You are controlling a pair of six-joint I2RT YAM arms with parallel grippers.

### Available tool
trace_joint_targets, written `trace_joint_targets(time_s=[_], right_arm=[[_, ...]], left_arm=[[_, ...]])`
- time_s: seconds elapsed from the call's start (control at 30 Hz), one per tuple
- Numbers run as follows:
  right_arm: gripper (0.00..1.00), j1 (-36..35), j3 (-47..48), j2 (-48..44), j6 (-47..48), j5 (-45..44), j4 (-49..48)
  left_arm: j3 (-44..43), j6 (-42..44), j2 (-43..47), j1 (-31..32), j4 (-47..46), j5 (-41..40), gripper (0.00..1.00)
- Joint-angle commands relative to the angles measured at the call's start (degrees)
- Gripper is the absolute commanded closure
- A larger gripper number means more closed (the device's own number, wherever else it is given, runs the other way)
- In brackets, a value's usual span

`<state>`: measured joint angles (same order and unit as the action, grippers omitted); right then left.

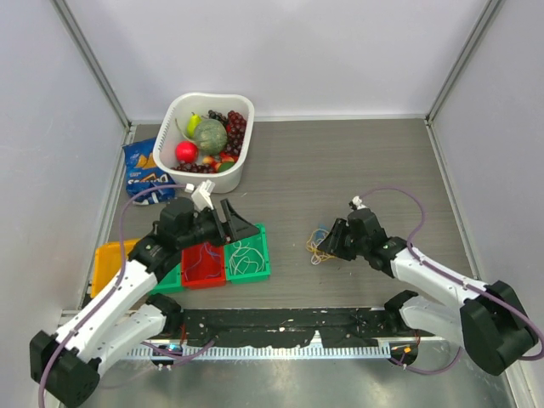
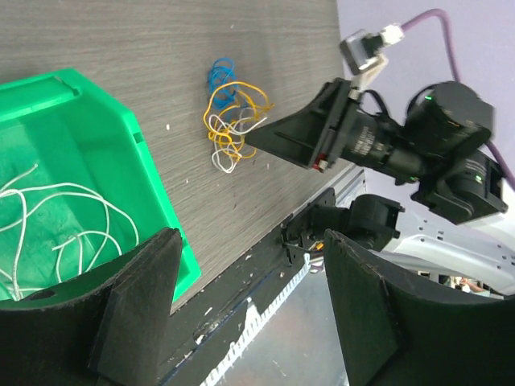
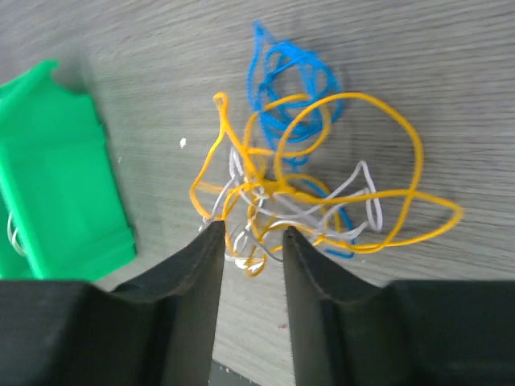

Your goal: Untangle the cables

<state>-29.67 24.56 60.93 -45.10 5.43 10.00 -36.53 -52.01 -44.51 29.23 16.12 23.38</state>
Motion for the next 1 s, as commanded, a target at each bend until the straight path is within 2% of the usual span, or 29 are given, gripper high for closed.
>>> trace_joint_targets(time_s=[0.0,0.03,0.07,0.17,0.2,0.33,0.4,0.5,0.63,0.77,0.97], right_arm=[[0.54,-0.39,0.75,-4.75,1.41,9.34,-6.06],[0.47,-0.3,2.24,-5.37,2.29,7.25,-4.57],[0.46,-0.3,3.03,-6.68,3.87,4.79,-1.94],[0.45,-0.21,6.81,-7.93,6.43,-2.34,3.44],[0.46,-0.04,7.43,-7.93,6.52,-7.75,6.67],[0.49,1.63,8.67,-8.19,5.29,-20.52,13.19],[0.5,2.07,7.18,-8.8,5.29,-22.82,12.94],[0.5,2.16,4.9,-10.91,5.29,-22.22,12.06],[0.51,2.16,2.69,-12.85,6.34,-17.13,9.43],[0.52,2.16,0.59,-13.99,5.91,-12.65,6.89],[0.52,2.16,-1.7,-16.54,5.46,-9.74,3.97]], left_arm=[[1.21,-3.8,-6.89,2.22,-11.27,3.17,0.27],[0.42,-3.54,-9.17,4.06,-11.37,2.38,0.27],[-0.98,-2.76,-11.54,7.47,-11.37,0.46,0.27],[-6.51,-0.03,-18.22,15.3,-10.32,-4.81,0.27],[-8.19,0.85,-20.85,17.15,-10.14,-6.22,0.28],[-15.22,4.45,-32.36,20.77,-10.4,-10.19,0.34],[-18.03,4.9,-38.68,20.86,-10.32,-9.93,0.38],[-21.9,5.42,-48.09,21.48,-10.15,-9.13,0.39],[-24.72,5.26,-55.49,22.71,-9.0,-11.33,0.41],[-24.55,2.09,-59.54,22.8,-13.12,-9.93,0.46],[-23.94,0.24,-62.27,22.88,-15.76,-11.6,0.45]])
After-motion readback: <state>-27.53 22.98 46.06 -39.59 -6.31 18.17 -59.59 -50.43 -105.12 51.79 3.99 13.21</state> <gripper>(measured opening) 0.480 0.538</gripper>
